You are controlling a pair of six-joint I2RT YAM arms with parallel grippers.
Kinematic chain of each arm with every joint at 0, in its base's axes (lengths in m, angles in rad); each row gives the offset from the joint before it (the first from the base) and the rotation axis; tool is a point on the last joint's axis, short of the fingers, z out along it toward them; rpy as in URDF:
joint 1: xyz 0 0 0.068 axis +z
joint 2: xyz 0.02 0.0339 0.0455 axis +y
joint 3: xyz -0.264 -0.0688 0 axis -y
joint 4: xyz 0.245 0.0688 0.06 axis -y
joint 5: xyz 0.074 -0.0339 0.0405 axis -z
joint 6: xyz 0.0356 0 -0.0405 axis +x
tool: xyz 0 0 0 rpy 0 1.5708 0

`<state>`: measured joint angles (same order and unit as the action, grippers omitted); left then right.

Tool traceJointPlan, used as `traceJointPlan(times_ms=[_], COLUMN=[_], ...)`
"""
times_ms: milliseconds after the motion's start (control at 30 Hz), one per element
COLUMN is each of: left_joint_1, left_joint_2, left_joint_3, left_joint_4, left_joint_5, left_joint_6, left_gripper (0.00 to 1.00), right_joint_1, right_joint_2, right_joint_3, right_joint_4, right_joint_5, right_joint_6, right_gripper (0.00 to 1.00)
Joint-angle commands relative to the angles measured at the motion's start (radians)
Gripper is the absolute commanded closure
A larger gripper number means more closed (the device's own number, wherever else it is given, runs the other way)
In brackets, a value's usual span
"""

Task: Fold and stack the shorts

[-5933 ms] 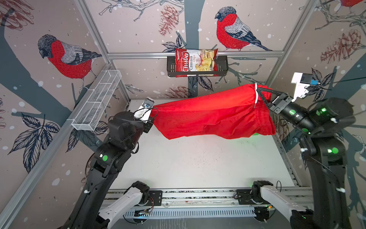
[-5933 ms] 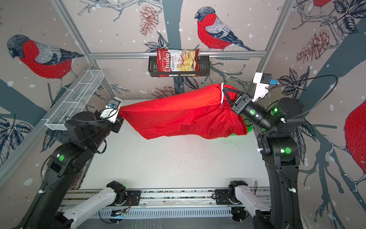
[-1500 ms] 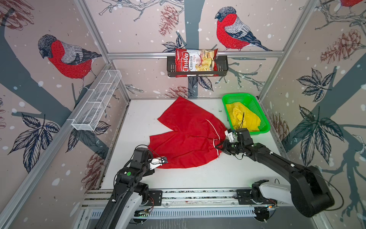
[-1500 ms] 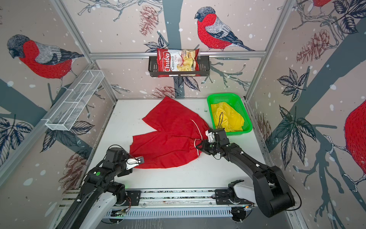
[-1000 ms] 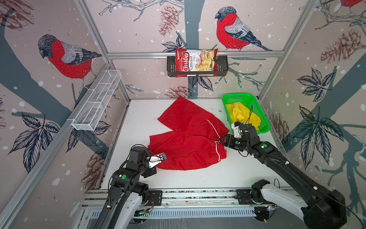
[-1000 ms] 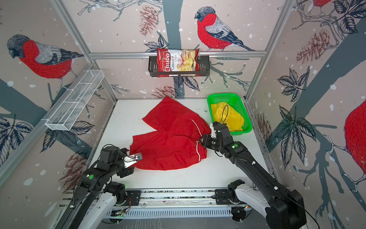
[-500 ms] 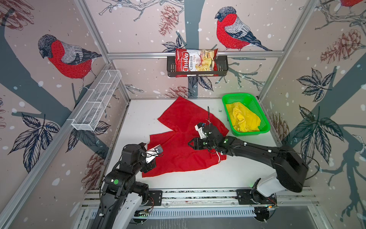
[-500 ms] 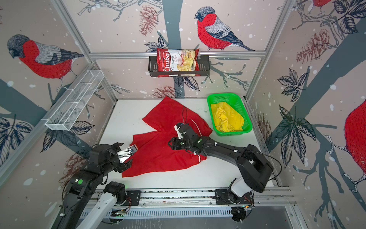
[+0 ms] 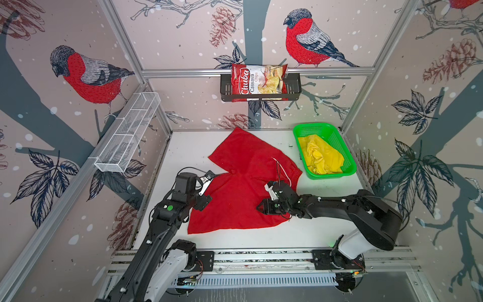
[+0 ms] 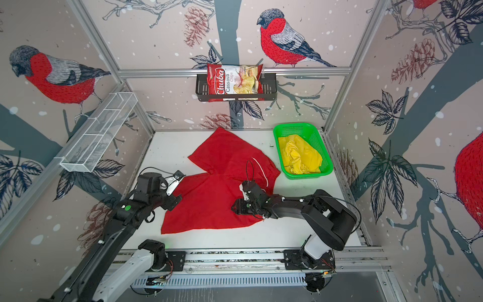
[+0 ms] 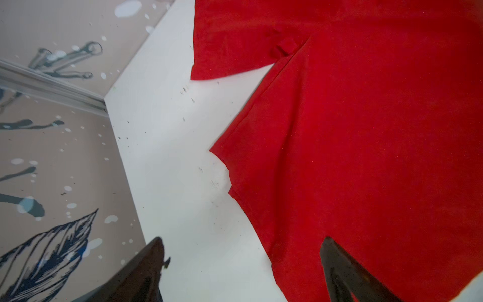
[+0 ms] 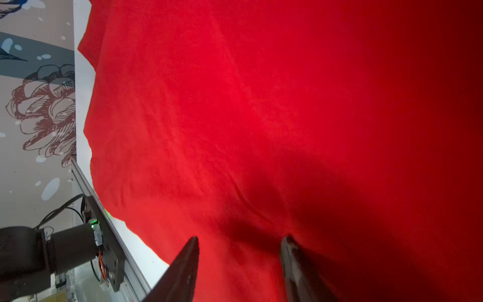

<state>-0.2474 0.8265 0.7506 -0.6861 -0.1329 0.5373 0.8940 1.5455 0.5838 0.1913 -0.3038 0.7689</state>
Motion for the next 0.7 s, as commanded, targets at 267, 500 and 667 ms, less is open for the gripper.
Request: traceJointPlan(times_ms=[267,500,667], left_joint_1=[0.002,0.026,0.08], left_joint_2=[0.43,0.723,0.835], left_joint_3=[0.132,0.284,0.353], left_joint_4=[0.097,0.068,0.022], left_joint_5=[0.005,0.029,0.051], left_joint_6=[0.029,0.101,0.194], left_gripper=[0.2,0.29,0.29], right_joint_1=[-0.065,-0.174,-0.186], right_joint_2=[-0.173,-0.224,-0.221], right_joint_3=[-0.155,-0.202,-0.218], right_joint_4=[0.041,0.095,0.133], right_joint_5=[-0.057,-0.134,-0.172], right_joint_6=[-0.055,-0.102,-0.126], right_gripper=[0.46,0.46,0.46])
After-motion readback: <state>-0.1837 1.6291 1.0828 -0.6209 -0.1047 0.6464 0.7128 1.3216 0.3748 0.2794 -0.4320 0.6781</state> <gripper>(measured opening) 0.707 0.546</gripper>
